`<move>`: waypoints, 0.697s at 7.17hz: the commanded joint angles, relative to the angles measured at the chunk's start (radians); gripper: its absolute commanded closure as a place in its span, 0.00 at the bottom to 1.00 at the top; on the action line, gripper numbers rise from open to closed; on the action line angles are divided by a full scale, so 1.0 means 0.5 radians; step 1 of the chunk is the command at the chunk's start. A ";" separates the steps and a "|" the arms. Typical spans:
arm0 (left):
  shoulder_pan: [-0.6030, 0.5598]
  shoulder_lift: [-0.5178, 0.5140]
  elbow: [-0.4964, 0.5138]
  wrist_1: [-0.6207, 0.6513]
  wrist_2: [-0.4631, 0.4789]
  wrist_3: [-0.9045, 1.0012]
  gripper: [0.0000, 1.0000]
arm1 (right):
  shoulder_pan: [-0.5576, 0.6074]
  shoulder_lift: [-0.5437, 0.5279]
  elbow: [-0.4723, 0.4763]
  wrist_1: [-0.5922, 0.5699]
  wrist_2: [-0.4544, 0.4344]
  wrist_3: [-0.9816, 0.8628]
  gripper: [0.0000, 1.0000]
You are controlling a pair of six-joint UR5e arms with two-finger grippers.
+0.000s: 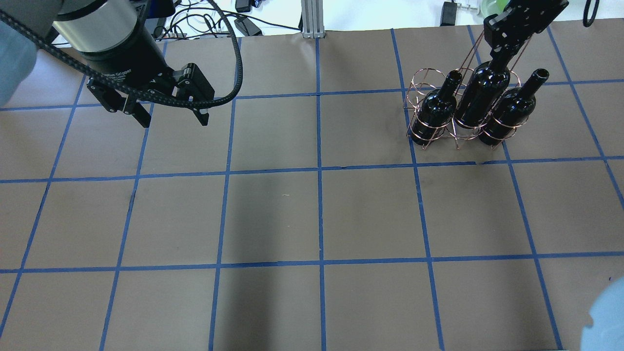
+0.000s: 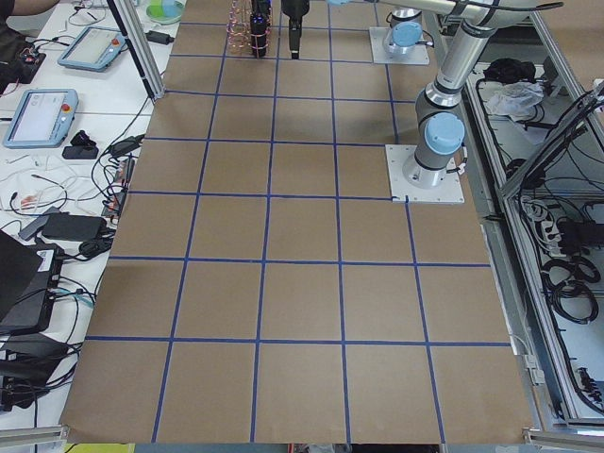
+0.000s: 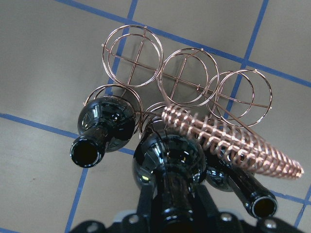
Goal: Place wine into wine basket
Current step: 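Lower the bottle into the empty rack slot with the right gripper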
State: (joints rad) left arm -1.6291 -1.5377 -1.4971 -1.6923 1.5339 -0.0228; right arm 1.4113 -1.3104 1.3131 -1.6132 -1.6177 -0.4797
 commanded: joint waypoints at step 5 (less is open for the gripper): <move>0.003 0.007 0.000 -0.005 0.012 0.009 0.00 | 0.000 0.007 0.224 -0.247 0.017 -0.019 0.29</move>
State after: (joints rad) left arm -1.6289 -1.5347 -1.4972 -1.6939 1.5375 -0.0196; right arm 1.4112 -1.3064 1.4208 -1.7342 -1.6159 -0.4907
